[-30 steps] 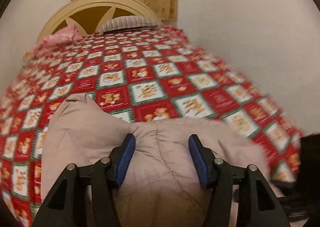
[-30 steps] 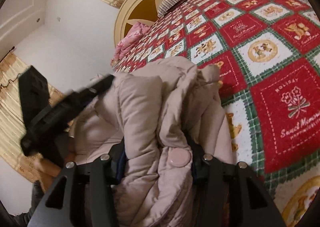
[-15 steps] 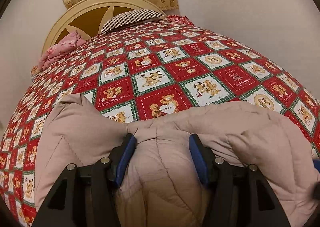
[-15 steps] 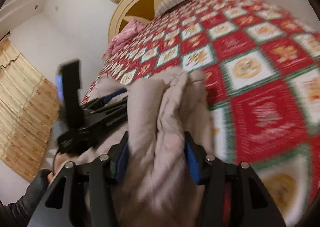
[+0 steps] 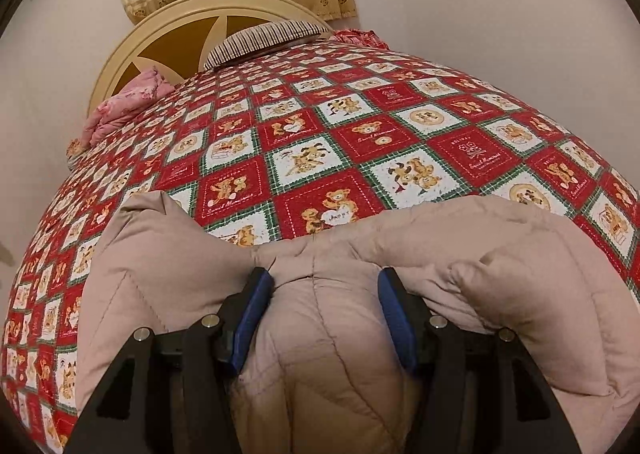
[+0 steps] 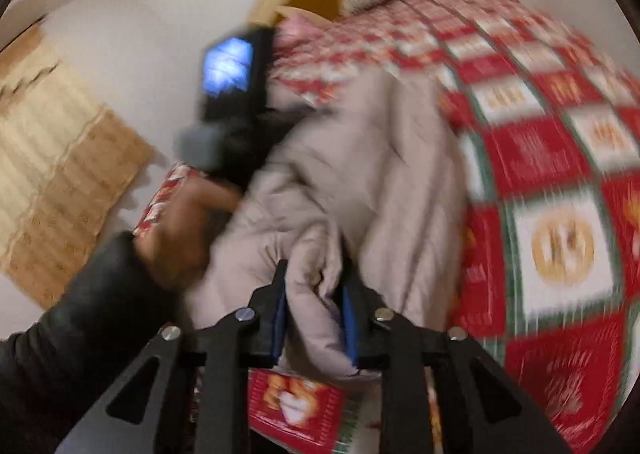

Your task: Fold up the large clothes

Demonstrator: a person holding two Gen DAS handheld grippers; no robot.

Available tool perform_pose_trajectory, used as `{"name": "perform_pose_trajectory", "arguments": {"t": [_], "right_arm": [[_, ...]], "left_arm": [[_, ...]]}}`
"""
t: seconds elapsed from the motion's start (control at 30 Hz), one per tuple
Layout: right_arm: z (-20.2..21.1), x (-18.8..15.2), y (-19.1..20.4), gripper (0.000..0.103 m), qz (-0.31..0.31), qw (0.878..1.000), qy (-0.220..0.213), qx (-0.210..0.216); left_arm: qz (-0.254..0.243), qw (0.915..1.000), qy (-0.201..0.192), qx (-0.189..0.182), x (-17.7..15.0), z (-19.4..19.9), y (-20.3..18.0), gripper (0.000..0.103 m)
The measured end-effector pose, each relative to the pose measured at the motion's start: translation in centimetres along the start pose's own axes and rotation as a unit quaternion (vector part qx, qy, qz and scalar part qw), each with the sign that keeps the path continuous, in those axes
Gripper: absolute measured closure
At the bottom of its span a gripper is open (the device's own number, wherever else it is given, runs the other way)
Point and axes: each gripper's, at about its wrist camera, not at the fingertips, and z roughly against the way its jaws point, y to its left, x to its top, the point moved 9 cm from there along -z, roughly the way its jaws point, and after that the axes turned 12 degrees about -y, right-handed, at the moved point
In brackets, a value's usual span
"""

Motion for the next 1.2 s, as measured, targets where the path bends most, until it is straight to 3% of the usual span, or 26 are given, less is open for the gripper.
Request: {"name": "perform_pose_trajectory", "arguments": {"t": [0.1, 0.27, 0.37, 0.43, 0.57, 0.7, 0.8, 0.87, 0.93, 1.07, 1.2], "right_arm": [[-0.5, -1.0, -2.2, 0.083, -0.054, 0.998, -0.006, 0.017], [-0.1, -1.9, -2.6, 0.085, -0.067, 0.997, -0.028, 0.022], [1.0, -1.5, -1.7, 0.079, -0.032, 0.999, -0.026, 0.007], [2.3, -0.4, 0.1, 0.068, -0.001, 1.000, -0.022, 0.011], [4.8, 4.1, 2.4, 0.068, 0.052, 0.996, -0.066, 0.022], [2.7, 9.1, 3.2, 0.054, 0.111, 0.990, -0.085, -0.038], [-1.3, 10.4, 2.6, 0.057, 0.128, 0.985, -0.074, -0.084], [-4.1, 10.1, -0.2, 0.066, 0.100, 0.986, -0.049, -0.121], [-5.6, 8.8, -2.3, 0.069, 0.057, 0.992, -0.028, -0.109], [-6.4, 7.2, -5.0, 0.072, 0.002, 0.996, -0.032, -0.083], [-7.2, 6.3, -5.5, 0.073, 0.029, 0.994, -0.051, -0.091]], "left_arm": [[-0.005, 1.0000, -0.001, 0.002, 0.0, 0.1, -0.2, 0.046], [-0.018, 0.9998, -0.003, 0.011, 0.1, 0.1, -0.5, 0.046], [-0.018, 0.9997, -0.007, 0.015, 0.2, 0.2, -0.4, 0.046], [-0.014, 0.9998, -0.008, 0.015, 0.3, 0.2, -0.3, 0.046], [-0.014, 0.9998, -0.008, 0.014, 0.3, 0.2, -0.2, 0.046], [-0.015, 0.9997, -0.010, 0.017, 0.4, 0.1, -0.2, 0.046], [-0.014, 0.9996, -0.012, 0.019, 0.4, 0.2, -0.1, 0.046], [-0.013, 0.9997, -0.013, 0.019, 0.4, 0.2, -0.2, 0.045], [-0.013, 0.9996, -0.013, 0.020, 0.4, 0.2, -0.2, 0.045], [-0.019, 0.9994, -0.014, 0.025, 0.6, 0.2, -0.3, 0.045], [-0.011, 0.9995, -0.021, 0.020, 0.9, 0.9, -0.2, 0.045]]}}
